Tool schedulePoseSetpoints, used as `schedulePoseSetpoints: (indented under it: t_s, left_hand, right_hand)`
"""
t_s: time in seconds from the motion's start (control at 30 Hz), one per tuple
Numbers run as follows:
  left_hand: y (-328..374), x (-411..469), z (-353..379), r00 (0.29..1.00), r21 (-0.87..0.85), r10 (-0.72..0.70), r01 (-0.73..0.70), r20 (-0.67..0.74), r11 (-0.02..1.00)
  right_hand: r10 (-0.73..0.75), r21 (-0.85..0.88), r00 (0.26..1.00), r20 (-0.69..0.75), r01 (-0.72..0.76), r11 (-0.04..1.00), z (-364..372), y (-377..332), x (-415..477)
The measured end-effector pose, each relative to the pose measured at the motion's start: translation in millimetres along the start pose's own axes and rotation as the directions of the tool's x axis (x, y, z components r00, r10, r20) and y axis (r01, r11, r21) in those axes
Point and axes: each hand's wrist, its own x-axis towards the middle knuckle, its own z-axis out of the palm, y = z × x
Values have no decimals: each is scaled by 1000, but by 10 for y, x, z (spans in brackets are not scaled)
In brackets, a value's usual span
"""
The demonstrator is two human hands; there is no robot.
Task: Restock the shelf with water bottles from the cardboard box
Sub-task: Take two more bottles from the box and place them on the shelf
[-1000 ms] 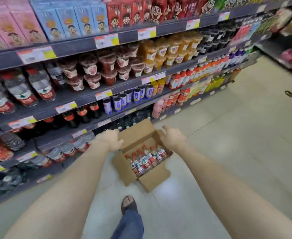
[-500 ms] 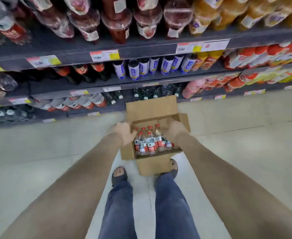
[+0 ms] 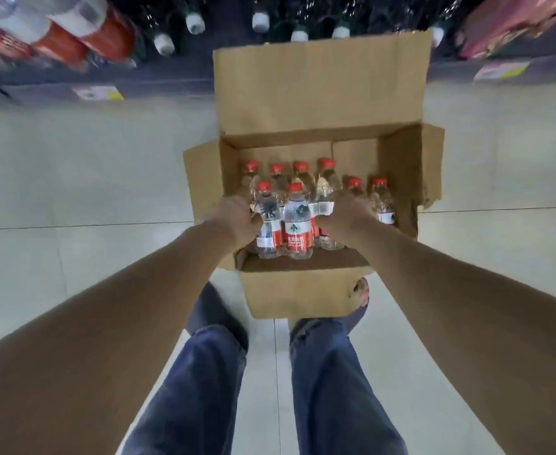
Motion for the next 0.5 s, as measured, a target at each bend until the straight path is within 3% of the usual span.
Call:
schedulePoseSetpoints:
  t_s: [0.3,0.5]
  left_hand:
    - [-21,874,887,984,-256,-174,175,27,951]
    - [22,978,1029,969,-364,-248,224,-20,904]
  right_hand:
    - [16,252,998,55,-29,967,666,17,942]
    - [90,232,996,30,-94,968,800,-47,1007]
